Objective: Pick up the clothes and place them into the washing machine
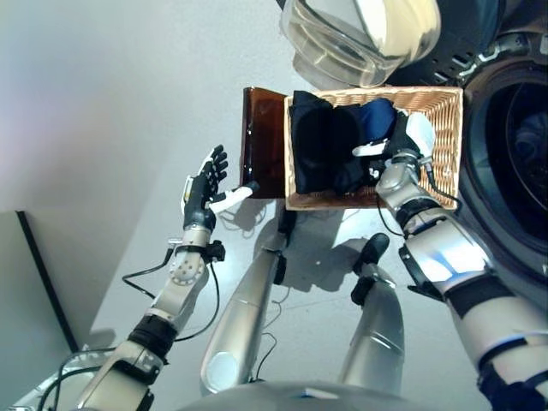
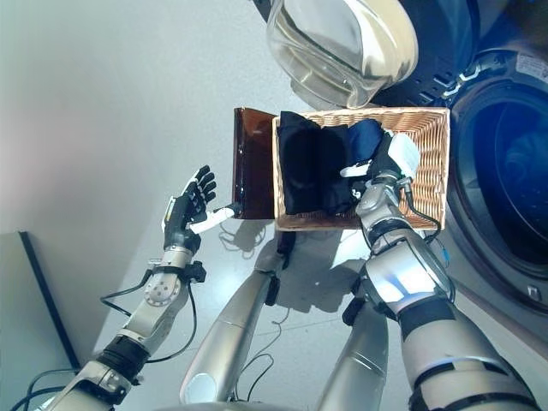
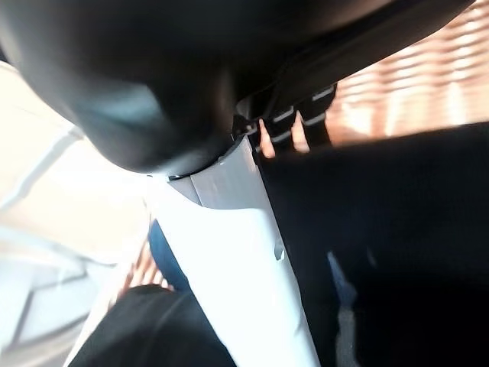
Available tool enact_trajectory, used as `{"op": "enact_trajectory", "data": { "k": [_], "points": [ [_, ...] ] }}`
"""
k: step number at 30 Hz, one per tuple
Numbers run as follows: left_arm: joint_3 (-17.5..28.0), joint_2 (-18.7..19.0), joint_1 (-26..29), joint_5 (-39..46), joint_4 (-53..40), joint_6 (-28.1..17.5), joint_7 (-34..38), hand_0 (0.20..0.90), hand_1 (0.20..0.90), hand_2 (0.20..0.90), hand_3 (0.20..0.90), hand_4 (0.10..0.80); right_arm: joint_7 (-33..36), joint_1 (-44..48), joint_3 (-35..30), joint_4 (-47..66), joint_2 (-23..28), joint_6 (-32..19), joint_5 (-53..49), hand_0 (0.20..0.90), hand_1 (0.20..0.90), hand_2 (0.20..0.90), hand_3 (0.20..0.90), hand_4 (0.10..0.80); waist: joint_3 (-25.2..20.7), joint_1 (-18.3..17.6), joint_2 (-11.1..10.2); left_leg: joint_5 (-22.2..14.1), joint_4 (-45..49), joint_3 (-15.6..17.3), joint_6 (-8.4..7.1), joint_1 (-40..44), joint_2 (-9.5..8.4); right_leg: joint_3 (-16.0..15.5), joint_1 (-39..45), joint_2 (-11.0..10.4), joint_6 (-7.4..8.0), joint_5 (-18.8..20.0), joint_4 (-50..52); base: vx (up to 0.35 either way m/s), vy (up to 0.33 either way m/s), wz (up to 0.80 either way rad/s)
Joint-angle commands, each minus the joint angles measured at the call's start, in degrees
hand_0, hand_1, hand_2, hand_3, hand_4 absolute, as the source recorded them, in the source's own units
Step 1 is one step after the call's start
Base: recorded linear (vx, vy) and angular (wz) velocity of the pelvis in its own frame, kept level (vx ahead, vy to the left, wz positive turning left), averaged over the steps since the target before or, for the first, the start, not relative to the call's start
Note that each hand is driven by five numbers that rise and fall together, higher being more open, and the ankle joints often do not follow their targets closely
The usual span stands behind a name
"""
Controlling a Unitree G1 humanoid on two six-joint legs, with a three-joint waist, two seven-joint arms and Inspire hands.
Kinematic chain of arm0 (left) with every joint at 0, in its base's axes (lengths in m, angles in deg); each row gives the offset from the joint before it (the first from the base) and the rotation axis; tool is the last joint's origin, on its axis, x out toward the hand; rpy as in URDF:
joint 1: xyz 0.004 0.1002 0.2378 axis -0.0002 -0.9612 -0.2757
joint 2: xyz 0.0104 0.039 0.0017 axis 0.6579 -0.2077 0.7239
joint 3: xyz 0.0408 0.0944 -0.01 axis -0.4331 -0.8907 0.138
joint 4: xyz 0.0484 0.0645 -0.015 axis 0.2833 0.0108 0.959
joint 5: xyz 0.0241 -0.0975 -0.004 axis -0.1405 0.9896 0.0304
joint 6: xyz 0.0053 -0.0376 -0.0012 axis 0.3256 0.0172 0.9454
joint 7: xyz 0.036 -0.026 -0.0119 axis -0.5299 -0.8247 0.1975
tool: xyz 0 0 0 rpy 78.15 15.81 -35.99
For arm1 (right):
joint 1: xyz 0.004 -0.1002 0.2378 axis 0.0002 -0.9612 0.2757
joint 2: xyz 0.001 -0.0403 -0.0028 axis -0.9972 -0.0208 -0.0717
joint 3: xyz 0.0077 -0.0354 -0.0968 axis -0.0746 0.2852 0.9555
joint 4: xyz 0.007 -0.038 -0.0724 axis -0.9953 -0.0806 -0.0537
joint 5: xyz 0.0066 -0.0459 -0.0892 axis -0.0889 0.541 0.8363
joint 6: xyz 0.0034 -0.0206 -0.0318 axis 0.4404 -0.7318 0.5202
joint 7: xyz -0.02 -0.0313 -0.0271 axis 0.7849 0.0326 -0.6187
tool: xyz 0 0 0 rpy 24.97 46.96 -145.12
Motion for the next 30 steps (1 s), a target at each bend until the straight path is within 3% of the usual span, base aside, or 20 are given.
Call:
{"op": "enact_trajectory", "data": {
  "k": [1,7,12,21,22,30],
  "points": [
    [0.9,0.1,-0.82,-2.04,-7.33,-5.97,0.63,0.9,0.9,0.9,0.9,0.8,1.6,-0.39,3.43,-0.25,4.97,2.65,2.66,0.2,0.2,0.2,0.2,0.3,0.75,1.38,5.36,-4.73,1.96,0.36,-4.35,-2.05,-0.2,1.26,6.07,0.32,-1.39,-0.81,-3.35,0.017,-0.035,-0.06],
    [-0.12,0.78,-0.79,-2.45,-7.04,-5.94,0.67,0.9,0.9,0.9,0.9,0.8,2.31,-0.63,2.95,-0.23,5.14,2.72,3.49,0.2,0.2,0.2,0.2,0.3,0.15,1.43,6.35,-3.37,-0.26,0.34,-4.51,-0.35,-0.31,1.66,6.43,0.66,-1.54,-0.76,-3.55,0.002,-0.01,-0.01],
    [-0.23,0.9,-0.31,-2.63,-5.8,-6.02,1.5,0.9,0.9,0.9,0.9,0.8,2.96,-1.83,1.85,0.25,5.27,2.76,3.51,0.2,0.2,0.2,0.2,0.3,-0.54,0.93,6.01,-2.04,-3.5,0.23,-4.78,2.9,-0.35,1.35,9.32,0.81,-1.25,0.52,-6.13,-0.004,-0.024,-0.01],
    [-1.21,0.57,-0.49,-1.93,-3.14,-6.12,0.91,0.9,0.9,0.9,0.9,0.8,2.52,-5.05,-0.56,2.55,4.55,1.76,1.78,0.2,0.2,0.2,0.2,0.3,-2.0,0.02,4.88,1.14,-12.12,0.97,-4.84,12.3,-0.34,0.7,18.71,0.46,0.24,5.05,-15.98,-0.012,-0.005,-0.08],
    [-1.09,0.52,-0.51,-1.75,-2.97,-6.08,0.78,0.9,0.9,0.9,0.9,0.8,2.45,-5.1,-0.61,2.58,4.53,1.72,1.68,0.2,0.2,0.2,0.2,0.3,-2.09,-0.05,5.02,3.09,-12.99,1.2,-4.48,12.27,-0.38,0.41,18.74,0.46,-0.02,6.94,-17.15,-0.088,0.006,-0.16],
    [-1.15,0.25,-1.8,-1.3,-1.58,-5.45,-0.27,0.9,0.9,0.9,0.9,0.8,2.17,-7.58,-3.25,4.41,2.83,-0.56,-1.91,0.2,0.2,0.2,0.2,0.3,-4.58,-0.83,4.57,3.88,-16.65,1.99,-4.7,16.9,-0.84,0.18,23.8,-0.09,0.81,9.16,-22.42,0.01,0.005,-0.09]
  ]
}}
